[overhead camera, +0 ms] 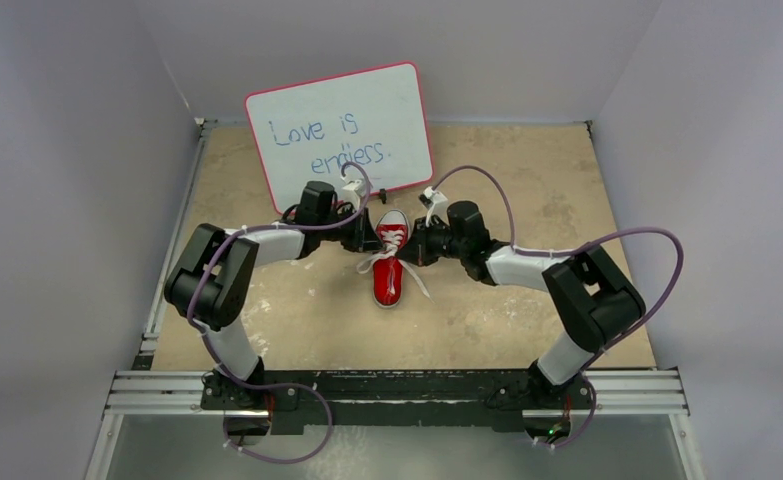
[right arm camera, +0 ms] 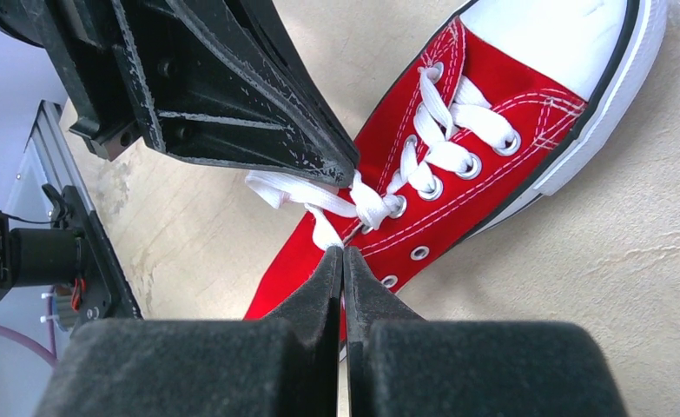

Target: Tie the shoes

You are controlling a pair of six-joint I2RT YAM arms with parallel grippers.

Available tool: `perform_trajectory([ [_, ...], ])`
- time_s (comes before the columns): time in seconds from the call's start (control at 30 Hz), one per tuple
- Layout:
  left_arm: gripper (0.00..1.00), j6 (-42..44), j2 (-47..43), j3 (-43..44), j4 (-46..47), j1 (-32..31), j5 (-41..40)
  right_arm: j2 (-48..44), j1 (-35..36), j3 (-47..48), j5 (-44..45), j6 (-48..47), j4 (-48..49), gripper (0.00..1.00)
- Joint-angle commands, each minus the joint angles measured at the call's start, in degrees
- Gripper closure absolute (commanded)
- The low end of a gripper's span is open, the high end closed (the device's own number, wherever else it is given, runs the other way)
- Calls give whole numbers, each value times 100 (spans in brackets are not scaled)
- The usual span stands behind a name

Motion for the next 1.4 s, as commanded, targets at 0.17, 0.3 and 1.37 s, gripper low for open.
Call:
perform_trajectory([
  [0.17,100,-115,-407,96,389,22,159,246,18,294,-117,402,446,100],
  [0.3,100,-542,-464,-62,876,22,219,350,20,257,-75,615,590,100],
  [1.37,71,73,-235,-158,171,-55,223,723,20,365,42,1060,773,100],
])
